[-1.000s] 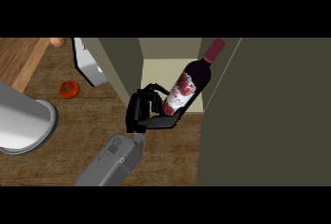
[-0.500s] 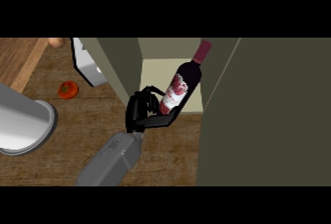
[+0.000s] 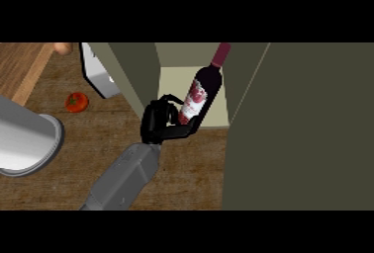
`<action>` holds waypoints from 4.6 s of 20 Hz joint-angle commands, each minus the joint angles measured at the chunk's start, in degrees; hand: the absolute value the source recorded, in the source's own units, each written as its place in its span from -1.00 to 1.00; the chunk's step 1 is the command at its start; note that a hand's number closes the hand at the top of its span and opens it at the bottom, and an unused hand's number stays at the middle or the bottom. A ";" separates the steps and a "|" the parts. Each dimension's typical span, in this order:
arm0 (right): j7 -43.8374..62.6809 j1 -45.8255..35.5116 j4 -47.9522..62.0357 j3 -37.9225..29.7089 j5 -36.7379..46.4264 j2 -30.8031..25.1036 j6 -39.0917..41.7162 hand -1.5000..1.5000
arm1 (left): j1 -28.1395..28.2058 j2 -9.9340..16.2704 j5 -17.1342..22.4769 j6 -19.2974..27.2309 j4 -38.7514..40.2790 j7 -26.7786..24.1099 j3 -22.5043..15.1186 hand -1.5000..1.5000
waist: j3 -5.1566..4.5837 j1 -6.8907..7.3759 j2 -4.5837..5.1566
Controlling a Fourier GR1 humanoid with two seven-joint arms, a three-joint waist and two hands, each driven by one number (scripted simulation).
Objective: Pick up the wine, place it into the cabinet and close the cabinet
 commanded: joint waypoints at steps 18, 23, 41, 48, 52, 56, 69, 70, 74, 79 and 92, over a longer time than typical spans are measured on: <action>-0.89 -0.90 1.27 3.90 3.54 2.06 -1.79 -1.00 | -15.52 -0.13 12.43 -3.89 15.11 2.19 -0.19 1.00 | -0.10 -0.89 0.41; 3.85 -3.52 -0.97 -0.12 -2.03 -1.36 -0.60 -1.00 | -17.92 -0.13 11.43 -1.57 19.07 2.78 -0.86 1.00 | -0.12 -1.38 0.57; -2.53 1.75 0.03 2.24 1.36 0.65 1.54 -1.00 | -21.08 0.54 11.46 -4.54 27.82 -9.07 5.44 -1.00 | -0.12 -1.24 0.70; -4.76 1.11 2.47 1.53 2.54 0.92 1.37 -1.00 | -17.93 1.67 10.03 -7.13 23.41 -11.64 4.40 -1.00 | -0.08 0.48 0.09; -3.37 -0.52 3.19 -0.51 1.17 -0.04 0.90 -1.00 | -15.69 1.52 8.82 -5.78 20.87 -12.41 3.17 -1.00 | -0.05 1.03 -0.06; -2.39 1.82 0.97 0.65 1.10 0.12 1.28 -1.00 | -13.72 2.04 7.55 -3.87 15.62 -9.91 1.32 -1.00 | -0.03 1.56 -0.37; -0.73 3.53 -2.18 -0.08 0.88 -0.12 0.64 -1.00 | 7.52 11.50 1.13 2.44 -27.48 5.43 -11.79 -1.00 | 0.05 3.38 -1.05; 2.64 0.55 -4.16 -0.47 -0.46 -0.75 -0.53 -1.00 | 7.71 11.65 0.58 5.31 -32.35 8.21 -12.46 -1.00 | 0.01 2.94 -0.86; 7.04 -1.98 -6.34 2.61 1.91 -0.12 -2.96 -1.00 | 15.32 17.12 -1.00 10.15 -48.55 12.22 -14.36 -1.00 | -0.05 2.83 -0.66; 5.79 -1.30 -5.96 3.15 1.64 -0.43 -1.38 -1.00 | 23.30 22.31 -3.56 13.30 -64.13 16.59 -13.35 -1.00 | -0.05 1.64 -0.25; 11.33 2.65 -9.97 9.73 -5.20 -10.01 12.57 1.00 | 43.55 32.21 -7.08 15.82 -80.89 13.67 -9.04 -1.00 | -0.08 1.69 -0.25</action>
